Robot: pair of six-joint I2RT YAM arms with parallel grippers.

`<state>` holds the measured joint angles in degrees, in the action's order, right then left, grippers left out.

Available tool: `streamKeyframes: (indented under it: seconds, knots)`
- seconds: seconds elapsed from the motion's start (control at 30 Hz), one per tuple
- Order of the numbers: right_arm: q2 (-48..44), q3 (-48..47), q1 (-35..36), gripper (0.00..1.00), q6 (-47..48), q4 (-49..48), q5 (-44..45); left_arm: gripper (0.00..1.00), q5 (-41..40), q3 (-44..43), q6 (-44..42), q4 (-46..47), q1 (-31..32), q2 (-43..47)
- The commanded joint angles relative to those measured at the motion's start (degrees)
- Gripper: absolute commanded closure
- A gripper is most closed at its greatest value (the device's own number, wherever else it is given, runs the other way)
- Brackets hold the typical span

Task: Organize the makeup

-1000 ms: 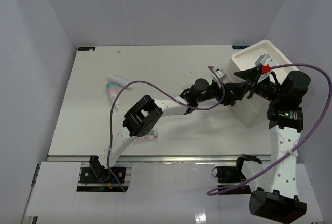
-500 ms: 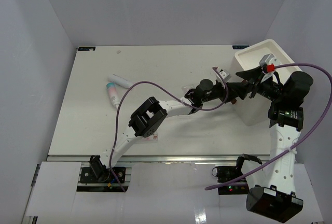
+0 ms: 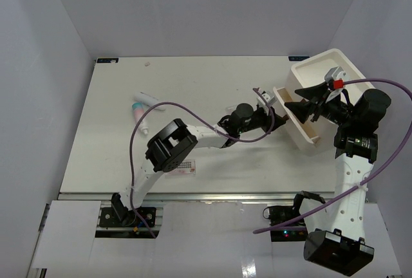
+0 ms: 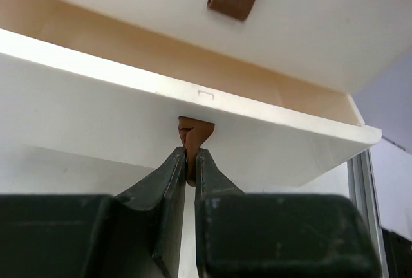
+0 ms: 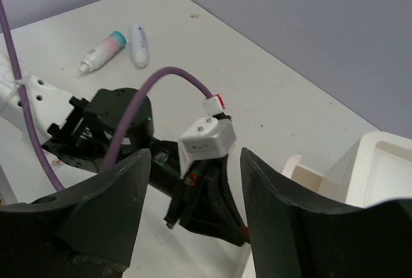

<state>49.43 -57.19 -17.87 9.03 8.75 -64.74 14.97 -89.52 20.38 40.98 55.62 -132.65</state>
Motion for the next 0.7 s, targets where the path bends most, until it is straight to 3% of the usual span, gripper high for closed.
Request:
streamKeyframes:
  seconds: [0.0, 0.2, 0.33, 0.4, 0.5, 0.53, 0.6, 0.67]
  knots:
    - [-0.66, 0.69, -0.67, 0.36, -1.01, -2.15, -1.45, 1.0, 0.28, 10.97, -0.98, 4.68, -2.12, 10.97]
    - [-0.75, 1.2, -0.67, 0.36, -0.28, -1.76, -1.6, 1.0, 1.46, 19.65, -1.46, 5.87, -2.73, 18.15]
    - [-0.91, 1.12, -0.67, 0.35, 1.04, -0.37, -1.44, 0.94, 1.38, 22.4, -0.81, 5.7, -3.21, 20.25]
    - [-0.71, 0.88, -0.67, 0.34, 1.71, 0.62, -1.39, 0.78, 0.86, 22.91, -0.42, 5.44, -3.34, 20.95]
    - [0.38, -0.18, -0.67, 0.34, 3.33, 2.72, -1.44, 0.38, 0.84, 22.73, 0.0, 4.32, -3.41, 21.72]
    - [0.86, -0.82, -0.62, 0.34, 4.18, 3.99, -1.44, 0.3, 1.0, 22.57, 0.01, 4.04, -3.41, 21.93]
    - [2.17, -1.72, -0.4, 0.33, 6.38, 7.19, -1.17, 0.14, 1.74, 22.28, 0.09, 3.58, -3.41, 22.62]
    - [2.97, -3.2, 0.12, 0.33, 8.07, 10.42, -0.3, 0.09, 2.27, 22.2, -0.27, 2.86, -3.41, 23.35]
